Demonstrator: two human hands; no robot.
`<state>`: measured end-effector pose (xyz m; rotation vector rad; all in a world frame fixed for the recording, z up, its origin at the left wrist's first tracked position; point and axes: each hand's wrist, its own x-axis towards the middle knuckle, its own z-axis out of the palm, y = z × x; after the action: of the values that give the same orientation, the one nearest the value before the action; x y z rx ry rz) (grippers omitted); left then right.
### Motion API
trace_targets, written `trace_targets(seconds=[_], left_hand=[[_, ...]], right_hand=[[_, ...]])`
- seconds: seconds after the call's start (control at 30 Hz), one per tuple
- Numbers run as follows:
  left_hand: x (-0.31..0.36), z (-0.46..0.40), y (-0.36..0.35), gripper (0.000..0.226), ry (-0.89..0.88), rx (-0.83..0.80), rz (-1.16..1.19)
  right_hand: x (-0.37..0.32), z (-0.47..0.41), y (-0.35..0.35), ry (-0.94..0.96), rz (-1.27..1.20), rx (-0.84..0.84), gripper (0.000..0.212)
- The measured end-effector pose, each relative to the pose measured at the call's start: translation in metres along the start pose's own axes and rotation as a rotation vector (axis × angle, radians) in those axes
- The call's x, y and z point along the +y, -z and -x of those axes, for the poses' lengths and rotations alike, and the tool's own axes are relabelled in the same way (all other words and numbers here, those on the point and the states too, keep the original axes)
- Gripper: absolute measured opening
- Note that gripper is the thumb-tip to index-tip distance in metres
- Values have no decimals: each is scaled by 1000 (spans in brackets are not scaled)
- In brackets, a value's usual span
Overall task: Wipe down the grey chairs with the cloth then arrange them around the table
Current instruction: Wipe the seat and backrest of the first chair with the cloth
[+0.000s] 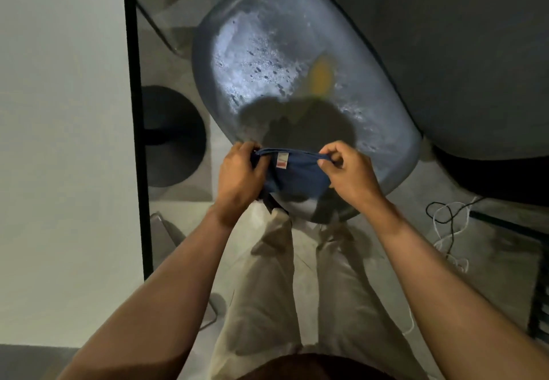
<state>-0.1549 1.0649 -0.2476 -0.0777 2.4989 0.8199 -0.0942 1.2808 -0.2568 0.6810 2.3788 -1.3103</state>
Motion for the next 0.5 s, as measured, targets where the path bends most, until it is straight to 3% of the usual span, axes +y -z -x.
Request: trace_targets(seconds=[0.3,0.5], left_hand=[[-21,-91,-56,23,12,90,-94],[-15,-100,-103,33,-59,102,-111]], right_hand=[[36,-94,-40,-36,57,60,9],[64,-119,-40,-59,98,127,12]])
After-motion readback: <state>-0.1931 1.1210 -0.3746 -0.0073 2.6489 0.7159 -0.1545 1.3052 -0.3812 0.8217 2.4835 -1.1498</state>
